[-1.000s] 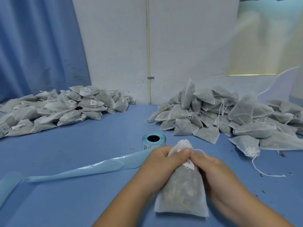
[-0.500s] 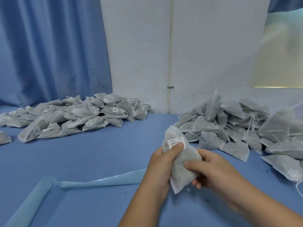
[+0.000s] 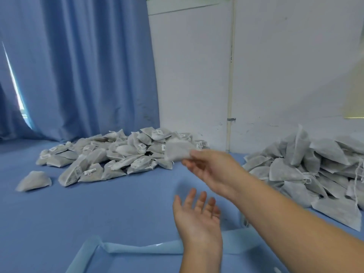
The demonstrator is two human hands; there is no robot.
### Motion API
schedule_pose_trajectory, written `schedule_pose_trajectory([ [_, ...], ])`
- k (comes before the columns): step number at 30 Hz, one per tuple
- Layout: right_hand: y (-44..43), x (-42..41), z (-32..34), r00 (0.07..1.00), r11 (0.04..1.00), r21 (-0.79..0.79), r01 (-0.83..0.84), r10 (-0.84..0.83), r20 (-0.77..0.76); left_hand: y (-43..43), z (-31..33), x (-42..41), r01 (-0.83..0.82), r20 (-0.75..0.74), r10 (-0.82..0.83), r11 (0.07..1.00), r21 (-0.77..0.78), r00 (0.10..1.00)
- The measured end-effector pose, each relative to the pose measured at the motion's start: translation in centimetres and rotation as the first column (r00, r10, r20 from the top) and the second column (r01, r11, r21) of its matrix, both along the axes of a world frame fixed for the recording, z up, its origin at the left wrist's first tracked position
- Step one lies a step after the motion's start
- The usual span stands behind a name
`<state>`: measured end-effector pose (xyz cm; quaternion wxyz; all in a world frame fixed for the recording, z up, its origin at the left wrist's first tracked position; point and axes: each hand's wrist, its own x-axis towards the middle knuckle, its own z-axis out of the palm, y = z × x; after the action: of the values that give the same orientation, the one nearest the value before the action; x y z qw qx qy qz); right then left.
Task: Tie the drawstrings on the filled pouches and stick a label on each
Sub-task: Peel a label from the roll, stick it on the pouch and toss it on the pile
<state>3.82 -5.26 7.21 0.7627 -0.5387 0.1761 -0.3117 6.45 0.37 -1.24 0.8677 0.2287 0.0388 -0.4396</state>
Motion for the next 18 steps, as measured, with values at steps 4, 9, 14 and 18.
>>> schedule_pose_trajectory([
  [4,-2.5,4.7,3.9,0.979,0.989,-0.028,0.143,-0.138,0.148,0.5,0.3,0.0,0.012,0.044,-0.011,1.000,-0.008,0.999],
  [9,-2.6,2.6,0.1,0.991,0.984,-0.162,0.075,-0.092,-0.102,0.5,0.7,-0.5,0.046,0.111,-0.043,0.999,-0.026,0.993],
  [14,-2.7,-4.3,-3.8,0.977,0.978,-0.154,0.141,-0.162,-0.138,0.2,0.8,-1.9,0.124,0.206,-0.120,0.992,-0.011,0.971],
  [18,-2.1,-10.3,-5.3,0.971,0.968,-0.125,0.219,-0.229,-0.065,0.0,0.3,-3.1,0.219,0.353,-0.228,0.974,0.065,0.908],
])
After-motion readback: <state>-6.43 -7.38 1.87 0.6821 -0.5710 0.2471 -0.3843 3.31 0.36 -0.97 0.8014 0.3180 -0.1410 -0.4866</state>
